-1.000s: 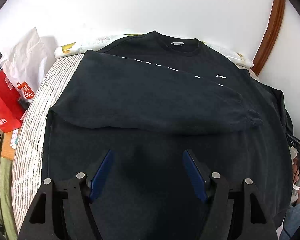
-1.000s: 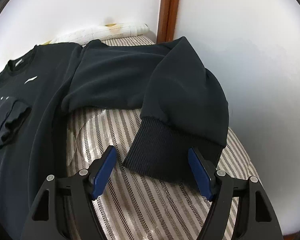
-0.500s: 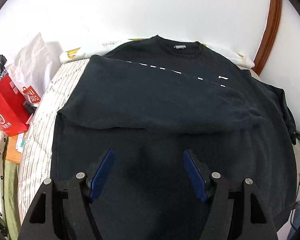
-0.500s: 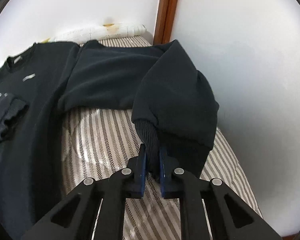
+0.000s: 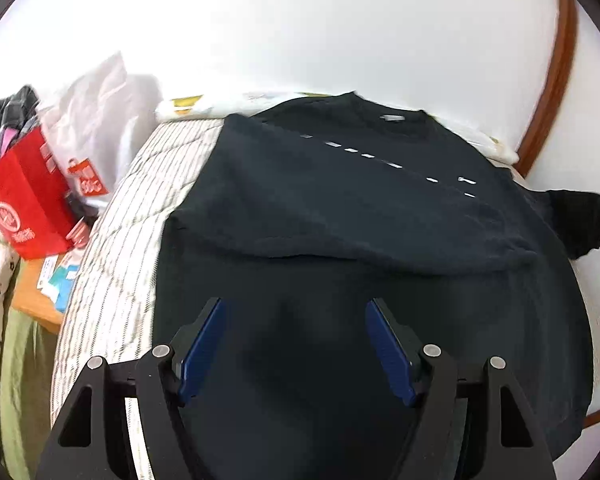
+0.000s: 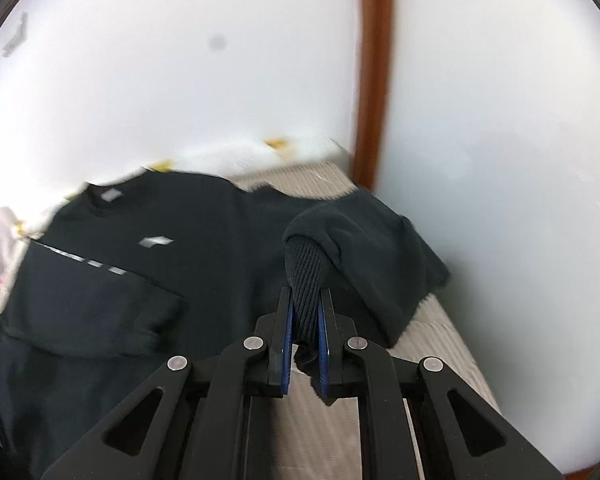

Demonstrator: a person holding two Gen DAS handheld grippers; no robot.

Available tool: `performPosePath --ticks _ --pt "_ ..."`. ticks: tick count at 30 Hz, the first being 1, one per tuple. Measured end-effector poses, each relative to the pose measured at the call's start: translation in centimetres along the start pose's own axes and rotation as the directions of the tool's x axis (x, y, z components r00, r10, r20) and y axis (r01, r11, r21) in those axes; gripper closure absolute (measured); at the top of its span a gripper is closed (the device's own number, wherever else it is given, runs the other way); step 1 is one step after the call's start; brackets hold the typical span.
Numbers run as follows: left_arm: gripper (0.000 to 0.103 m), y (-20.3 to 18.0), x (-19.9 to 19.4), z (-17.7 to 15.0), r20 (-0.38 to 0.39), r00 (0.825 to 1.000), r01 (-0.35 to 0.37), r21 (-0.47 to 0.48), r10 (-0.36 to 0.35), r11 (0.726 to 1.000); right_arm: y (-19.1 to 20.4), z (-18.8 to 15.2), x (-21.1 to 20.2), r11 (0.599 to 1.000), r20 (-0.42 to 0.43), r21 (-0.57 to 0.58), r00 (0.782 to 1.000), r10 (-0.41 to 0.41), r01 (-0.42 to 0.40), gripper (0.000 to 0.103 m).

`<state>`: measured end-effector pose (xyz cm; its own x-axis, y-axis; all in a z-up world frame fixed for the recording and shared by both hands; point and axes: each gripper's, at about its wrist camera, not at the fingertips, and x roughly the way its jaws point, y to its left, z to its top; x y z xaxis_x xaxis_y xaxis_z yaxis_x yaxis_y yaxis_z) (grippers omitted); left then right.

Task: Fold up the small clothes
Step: 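Carry the plain sleeve across the chest with the right gripper and release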

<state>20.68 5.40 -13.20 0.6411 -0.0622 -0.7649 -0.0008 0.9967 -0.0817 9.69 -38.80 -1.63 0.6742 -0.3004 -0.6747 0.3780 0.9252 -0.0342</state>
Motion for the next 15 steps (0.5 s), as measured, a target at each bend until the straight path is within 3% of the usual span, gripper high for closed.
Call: performPosePath --ticks 9,15 --pt "0.033 4.0 0.2 -0.5 -0.002 1.000 0.031 -0.078 -0.031 0.996 13.3 3.6 -2.0 0.969 0.016 -0.103 0.974 0.226 -0.223 0.093" --pt "0.033 6.0 0.5 -0.3 0.004 0.999 0.037 -0.111 -0.037 0.993 23.6 4.3 -1.1 0.903 -0.038 -0.128 0.911 0.410 -0.411 0.093"
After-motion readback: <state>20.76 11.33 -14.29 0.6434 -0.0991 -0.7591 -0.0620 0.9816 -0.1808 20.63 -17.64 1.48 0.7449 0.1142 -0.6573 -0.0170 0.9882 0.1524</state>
